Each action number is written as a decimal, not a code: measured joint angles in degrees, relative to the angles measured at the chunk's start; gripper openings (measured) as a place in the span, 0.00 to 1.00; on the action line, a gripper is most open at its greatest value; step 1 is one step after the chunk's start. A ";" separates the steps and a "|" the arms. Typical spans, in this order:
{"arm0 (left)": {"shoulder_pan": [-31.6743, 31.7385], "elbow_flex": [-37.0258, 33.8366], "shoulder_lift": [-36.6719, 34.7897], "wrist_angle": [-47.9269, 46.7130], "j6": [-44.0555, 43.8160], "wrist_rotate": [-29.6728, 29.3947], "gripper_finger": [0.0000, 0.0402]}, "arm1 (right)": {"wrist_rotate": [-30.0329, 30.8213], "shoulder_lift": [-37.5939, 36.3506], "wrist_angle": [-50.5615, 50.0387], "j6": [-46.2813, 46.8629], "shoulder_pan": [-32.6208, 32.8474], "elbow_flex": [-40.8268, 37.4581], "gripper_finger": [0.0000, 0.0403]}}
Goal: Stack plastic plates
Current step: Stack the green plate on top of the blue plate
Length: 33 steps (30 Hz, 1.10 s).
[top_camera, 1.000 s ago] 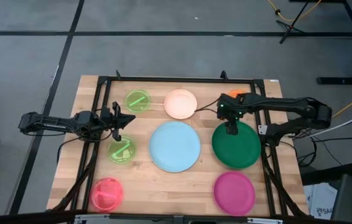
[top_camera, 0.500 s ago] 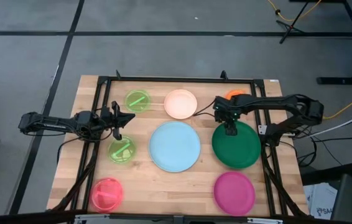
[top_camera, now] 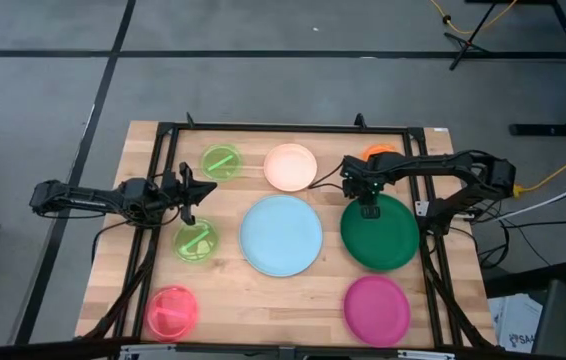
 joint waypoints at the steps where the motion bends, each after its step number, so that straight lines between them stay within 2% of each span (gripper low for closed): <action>1: 0.00 0.00 0.00 0.00 0.00 -0.02 0.01 | -0.01 0.00 -0.03 -0.04 0.00 0.00 0.17; 6: 0.02 0.00 0.00 0.34 1.16 0.00 0.01 | -0.01 -0.05 -0.36 -0.96 0.00 0.05 0.05; 9: 0.04 0.00 0.00 2.17 1.55 1.55 0.01 | -0.01 -0.15 -0.35 -0.92 0.00 0.11 0.01; 11: 0.02 0.00 -0.04 3.63 3.49 2.62 0.01 | -0.03 -0.34 -0.37 -0.92 0.00 0.11 0.02; 14: 0.02 -0.01 -0.07 5.03 6.27 1.08 0.01 | 0.18 -0.37 -0.58 -0.79 0.02 0.97 0.03; 19: 0.02 0.00 -0.07 5.27 6.48 -2.43 0.01 | 0.56 -0.37 -3.87 0.11 0.02 4.25 0.01; 27: 0.02 -0.02 -0.02 3.62 6.58 -3.30 0.01 | 0.62 -0.37 -7.95 0.80 0.00 8.64 0.00; 31: 0.04 -0.02 -0.04 4.33 6.51 -7.24 0.01 | 0.12 -0.39 -12.49 1.76 0.00 11.45 0.00; 33: 0.02 -0.02 -0.04 4.00 6.00 -7.28 0.01 | -0.03 -0.60 -14.18 1.77 0.00 12.87 0.00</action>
